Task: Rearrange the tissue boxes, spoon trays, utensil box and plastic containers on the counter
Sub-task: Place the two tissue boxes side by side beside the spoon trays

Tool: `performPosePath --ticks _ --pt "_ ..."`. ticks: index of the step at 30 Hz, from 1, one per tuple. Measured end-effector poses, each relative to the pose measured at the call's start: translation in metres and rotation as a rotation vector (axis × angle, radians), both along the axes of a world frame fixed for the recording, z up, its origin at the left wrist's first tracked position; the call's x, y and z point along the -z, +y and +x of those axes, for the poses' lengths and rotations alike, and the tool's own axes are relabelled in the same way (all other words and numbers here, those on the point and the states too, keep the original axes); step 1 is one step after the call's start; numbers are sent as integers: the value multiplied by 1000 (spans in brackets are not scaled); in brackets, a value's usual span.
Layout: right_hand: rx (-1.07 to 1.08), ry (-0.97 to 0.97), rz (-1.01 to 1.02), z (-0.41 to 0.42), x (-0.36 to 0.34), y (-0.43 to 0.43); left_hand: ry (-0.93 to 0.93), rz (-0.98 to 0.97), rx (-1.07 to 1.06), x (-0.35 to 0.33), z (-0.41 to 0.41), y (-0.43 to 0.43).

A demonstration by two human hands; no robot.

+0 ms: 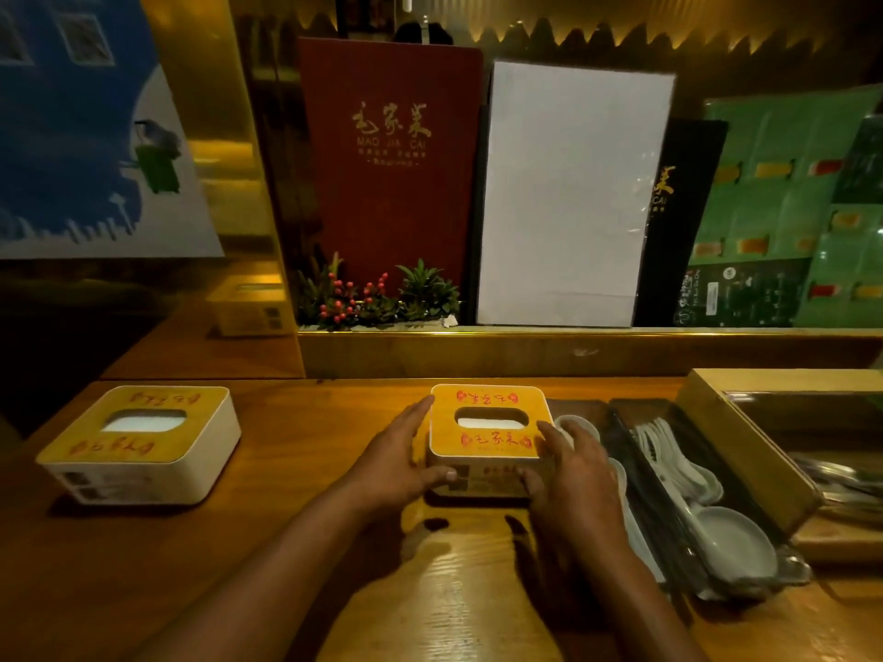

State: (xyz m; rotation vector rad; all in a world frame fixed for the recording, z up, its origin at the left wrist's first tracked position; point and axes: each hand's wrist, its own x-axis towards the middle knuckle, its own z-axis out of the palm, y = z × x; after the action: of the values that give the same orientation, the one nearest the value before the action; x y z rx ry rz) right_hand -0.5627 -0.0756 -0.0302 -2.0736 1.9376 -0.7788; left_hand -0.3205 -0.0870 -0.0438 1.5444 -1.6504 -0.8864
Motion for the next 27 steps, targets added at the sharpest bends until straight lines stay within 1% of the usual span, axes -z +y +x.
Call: performPosePath --ticks 3,5,7,10,13,16,18,21,24,27 --pt "-19 -55 -153 27 -12 9 17 -42 -30 -13 29 10" --pt "-100 -87 -215 58 -16 15 43 -95 -42 -25 55 22" --pt "-197 -100 -230 100 -15 21 34 -159 -44 -33 86 35" --pt "-359 -106 -192 173 -8 36 -46 -226 -97 -38 144 55" --pt "-485 -75 -94 253 0 50 -183 -313 -196 -42 206 74" --pt "-541 21 -50 326 6 55 -296 -355 -306 -43 263 88" --pt "-534 80 -30 360 10 54 -348 -374 -348 -37 297 90" --pt "-468 126 -59 383 17 49 -312 -316 -376 -24 332 88" --pt "-412 180 -139 376 21 44 -288 -242 -376 -13 343 86" --pt "-387 217 -111 351 18 40 -277 -139 -276 2 335 82"
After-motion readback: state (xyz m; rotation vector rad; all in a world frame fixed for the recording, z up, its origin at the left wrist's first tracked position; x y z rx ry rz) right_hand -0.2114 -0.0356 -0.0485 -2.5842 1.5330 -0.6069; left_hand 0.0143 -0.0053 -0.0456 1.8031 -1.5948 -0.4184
